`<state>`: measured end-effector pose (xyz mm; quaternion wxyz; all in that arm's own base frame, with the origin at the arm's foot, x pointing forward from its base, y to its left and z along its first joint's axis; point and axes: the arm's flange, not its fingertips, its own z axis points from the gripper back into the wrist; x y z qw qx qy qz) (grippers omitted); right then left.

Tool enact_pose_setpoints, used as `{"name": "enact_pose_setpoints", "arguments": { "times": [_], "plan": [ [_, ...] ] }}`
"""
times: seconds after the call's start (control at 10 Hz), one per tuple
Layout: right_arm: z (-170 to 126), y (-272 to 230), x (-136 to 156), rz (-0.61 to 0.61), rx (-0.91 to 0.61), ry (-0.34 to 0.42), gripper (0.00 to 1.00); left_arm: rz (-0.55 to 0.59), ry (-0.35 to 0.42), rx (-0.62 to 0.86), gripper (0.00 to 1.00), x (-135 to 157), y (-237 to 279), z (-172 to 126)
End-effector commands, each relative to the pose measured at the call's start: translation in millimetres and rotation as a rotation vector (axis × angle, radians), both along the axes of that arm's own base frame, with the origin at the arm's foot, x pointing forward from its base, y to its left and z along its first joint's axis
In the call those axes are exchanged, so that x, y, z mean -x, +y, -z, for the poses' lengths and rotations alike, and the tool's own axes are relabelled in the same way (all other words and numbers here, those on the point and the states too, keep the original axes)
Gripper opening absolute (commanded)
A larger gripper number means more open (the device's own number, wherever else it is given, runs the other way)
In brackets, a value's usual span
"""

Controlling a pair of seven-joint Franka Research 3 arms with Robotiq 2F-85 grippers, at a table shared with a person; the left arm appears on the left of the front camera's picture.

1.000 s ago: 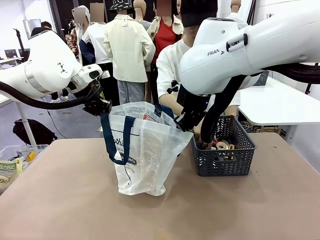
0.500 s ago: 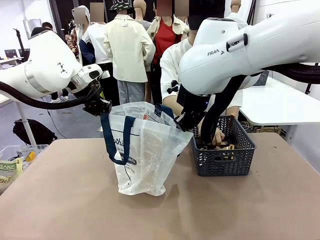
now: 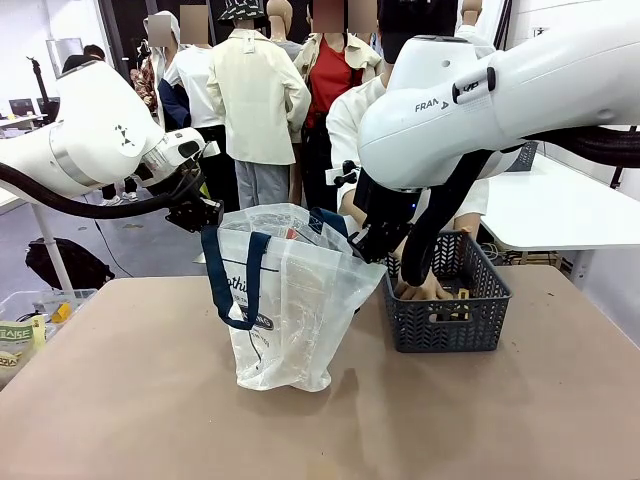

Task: Transfer purchased items from the store into the shopping bag.
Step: Move the Reusable shopping bag to the right side of the table.

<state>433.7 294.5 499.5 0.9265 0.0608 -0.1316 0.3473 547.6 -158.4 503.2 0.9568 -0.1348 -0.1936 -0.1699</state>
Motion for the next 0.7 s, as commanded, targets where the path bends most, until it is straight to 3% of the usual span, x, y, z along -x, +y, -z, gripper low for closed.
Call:
{"name": "enact_pose_setpoints", "arguments": {
  "times": [0.0,0.6],
  "plan": [
    [1.8,-4.3,1.8,0.012,-0.005,0.008,0.0,-0.011,0.005,0.0,0.0,0.7,4.2,-2.1],
    [1.8,-4.3,1.8,0.012,-0.005,0.008,0.0,-0.011,0.005,0.0,0.0,0.7,4.2,-2.1]
  ]
}}
